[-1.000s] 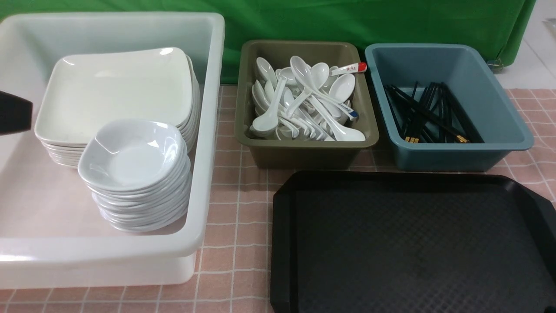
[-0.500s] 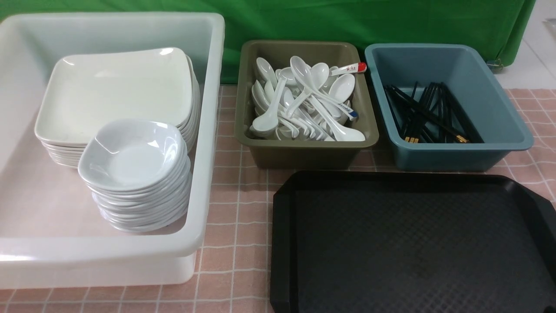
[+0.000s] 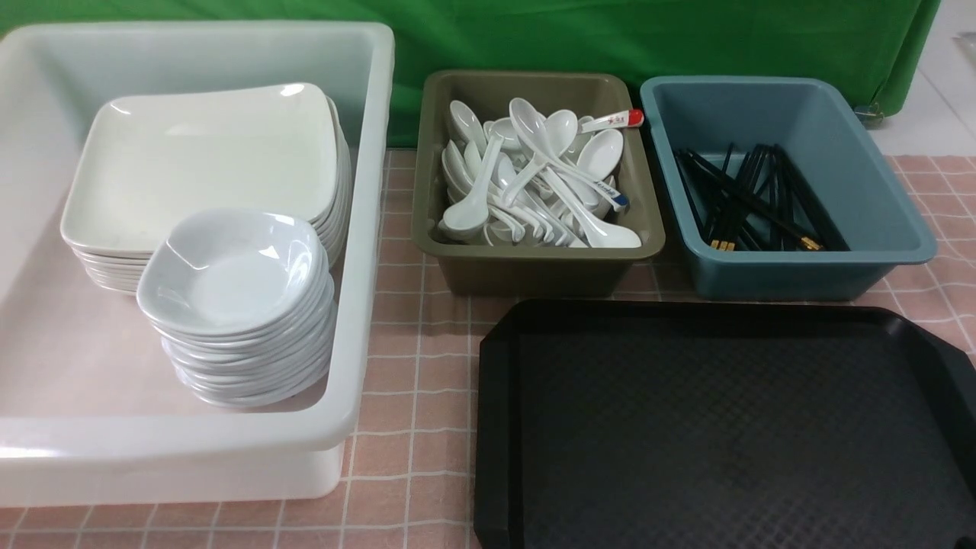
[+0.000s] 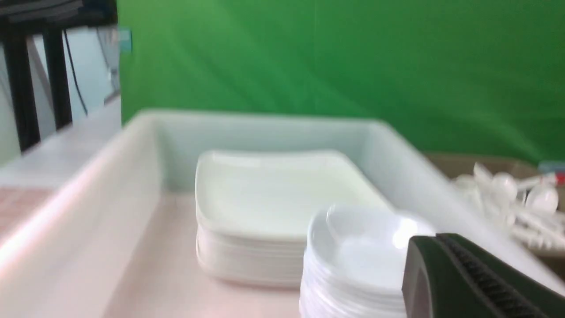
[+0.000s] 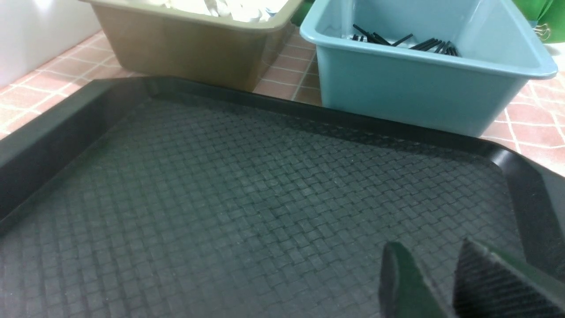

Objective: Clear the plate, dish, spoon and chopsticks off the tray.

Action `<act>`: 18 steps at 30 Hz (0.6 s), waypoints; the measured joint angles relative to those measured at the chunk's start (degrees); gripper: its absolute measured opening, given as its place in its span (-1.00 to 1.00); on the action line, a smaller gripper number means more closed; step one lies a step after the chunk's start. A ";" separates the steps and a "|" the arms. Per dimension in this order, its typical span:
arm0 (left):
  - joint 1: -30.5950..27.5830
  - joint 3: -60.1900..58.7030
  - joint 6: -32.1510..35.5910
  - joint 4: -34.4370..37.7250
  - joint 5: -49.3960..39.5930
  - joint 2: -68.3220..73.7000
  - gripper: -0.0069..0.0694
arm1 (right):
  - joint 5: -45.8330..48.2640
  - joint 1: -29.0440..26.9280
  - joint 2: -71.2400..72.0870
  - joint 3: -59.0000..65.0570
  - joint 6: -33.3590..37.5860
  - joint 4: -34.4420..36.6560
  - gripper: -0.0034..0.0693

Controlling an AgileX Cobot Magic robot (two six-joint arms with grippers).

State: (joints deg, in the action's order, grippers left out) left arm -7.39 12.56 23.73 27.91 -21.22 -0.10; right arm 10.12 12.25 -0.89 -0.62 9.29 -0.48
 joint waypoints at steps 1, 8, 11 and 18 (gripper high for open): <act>0.00 -2.06 0.00 -0.05 0.00 0.00 -0.82 | 0.00 0.00 0.00 0.00 0.00 0.00 -0.25; 0.00 -12.59 -0.19 -4.45 9.62 0.05 -0.82 | 0.00 0.00 0.00 0.00 0.00 0.00 -0.25; 0.10 -12.84 -1.71 -8.74 9.27 0.05 -0.82 | 0.00 0.00 0.00 0.00 0.00 0.00 -0.25; 6.06 -12.90 -8.68 -16.44 7.79 0.05 -0.82 | 0.00 0.00 0.00 0.00 0.00 0.00 -0.25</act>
State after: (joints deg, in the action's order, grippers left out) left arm -1.33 -0.35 15.06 11.47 -13.42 -0.05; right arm 10.12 12.25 -0.89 -0.62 9.29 -0.48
